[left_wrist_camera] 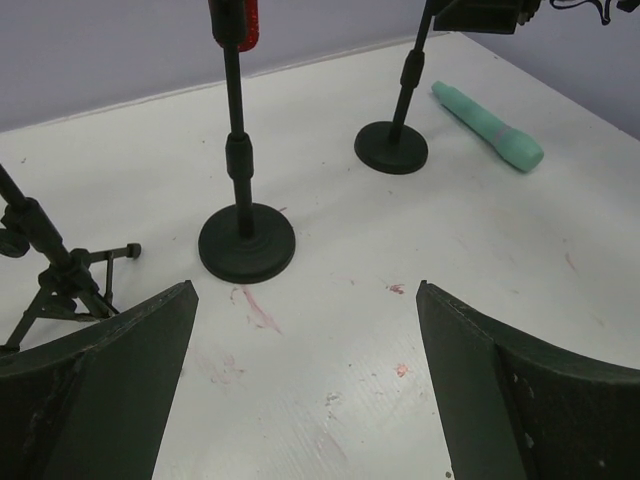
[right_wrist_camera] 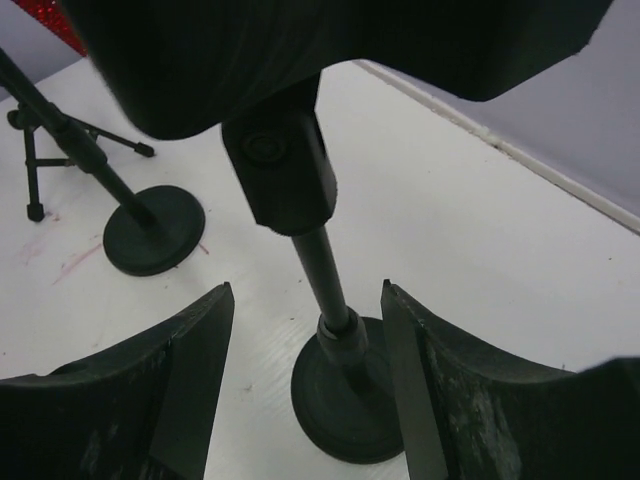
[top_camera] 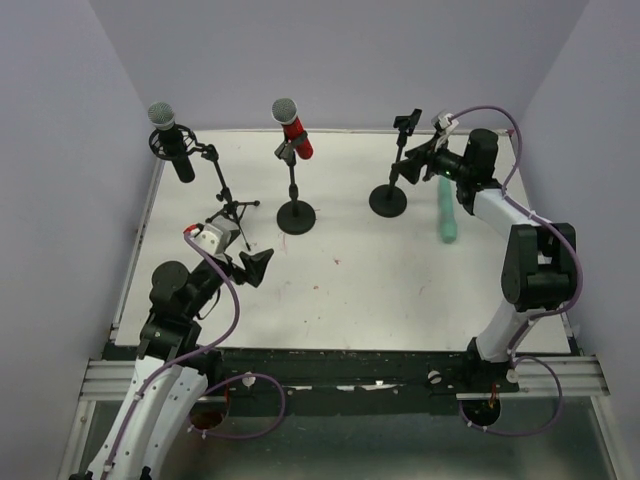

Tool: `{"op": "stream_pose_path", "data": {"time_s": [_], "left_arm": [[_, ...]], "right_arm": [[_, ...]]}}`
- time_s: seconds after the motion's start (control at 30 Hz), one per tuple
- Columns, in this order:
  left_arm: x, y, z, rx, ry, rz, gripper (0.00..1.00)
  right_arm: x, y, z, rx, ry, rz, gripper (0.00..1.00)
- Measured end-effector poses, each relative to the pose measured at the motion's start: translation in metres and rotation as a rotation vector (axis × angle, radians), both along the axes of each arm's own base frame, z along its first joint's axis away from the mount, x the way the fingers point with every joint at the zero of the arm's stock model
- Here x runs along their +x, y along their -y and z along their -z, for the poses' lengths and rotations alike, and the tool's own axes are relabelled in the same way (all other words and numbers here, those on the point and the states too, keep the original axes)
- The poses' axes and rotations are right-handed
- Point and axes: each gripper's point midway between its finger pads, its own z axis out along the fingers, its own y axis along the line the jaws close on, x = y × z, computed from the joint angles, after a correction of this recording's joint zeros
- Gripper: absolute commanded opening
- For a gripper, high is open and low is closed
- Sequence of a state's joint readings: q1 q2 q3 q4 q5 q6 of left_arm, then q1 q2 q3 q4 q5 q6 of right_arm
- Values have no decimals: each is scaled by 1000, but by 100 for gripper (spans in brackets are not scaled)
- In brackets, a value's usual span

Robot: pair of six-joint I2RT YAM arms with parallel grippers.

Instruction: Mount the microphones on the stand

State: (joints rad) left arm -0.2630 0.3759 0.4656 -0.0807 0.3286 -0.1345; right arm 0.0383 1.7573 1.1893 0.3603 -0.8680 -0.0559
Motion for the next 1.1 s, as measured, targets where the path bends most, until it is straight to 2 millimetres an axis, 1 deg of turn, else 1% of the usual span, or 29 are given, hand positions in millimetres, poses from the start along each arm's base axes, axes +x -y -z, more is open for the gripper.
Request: {"op": "stream_pose_path", "data": {"time_s": [0.07, 0.13, 0.27, 0.47, 0.6, 0.67, 0.7, 0.73, 0.83, 0.87, 1.0, 1.1], "left_arm": [[1, 0, 3, 4, -13, 0, 98], [2, 0, 6, 10, -23, 0, 98], [2, 0, 8, 15, -29, 0, 98], [2, 0, 8, 20, -27, -1, 98], [2, 0, 9, 22, -26, 0, 98], [2, 0, 8, 22, -25, 1, 99], [2, 0, 8, 21, -22, 1, 98], [1, 0, 7, 20, -19, 1, 98], [0, 0, 3, 15, -3, 5, 98], [-1, 0, 2, 14, 0, 6, 98], [-2, 1, 0, 11, 7, 15, 98], [-3, 3, -1, 8, 9, 22, 98]], "right_arm": [[9, 1, 0, 2, 20, 17, 63], [15, 1, -2, 9, 44, 25, 57], [21, -7, -6, 22, 95, 10, 33], [24, -18, -7, 25, 151, -20, 0], [18, -20, -6, 23, 185, -43, 0], [9, -21, -5, 30, 192, -44, 0], [-2, -20, -6, 37, 184, -30, 0], [-4, -20, -6, 39, 181, -31, 0], [-32, -22, -10, 44, 143, 34, 1], [-42, -26, -11, 41, 124, 56, 0], [-81, -60, -24, 43, 65, 81, 0], [-106, -82, -26, 43, 18, 82, 0]]}}
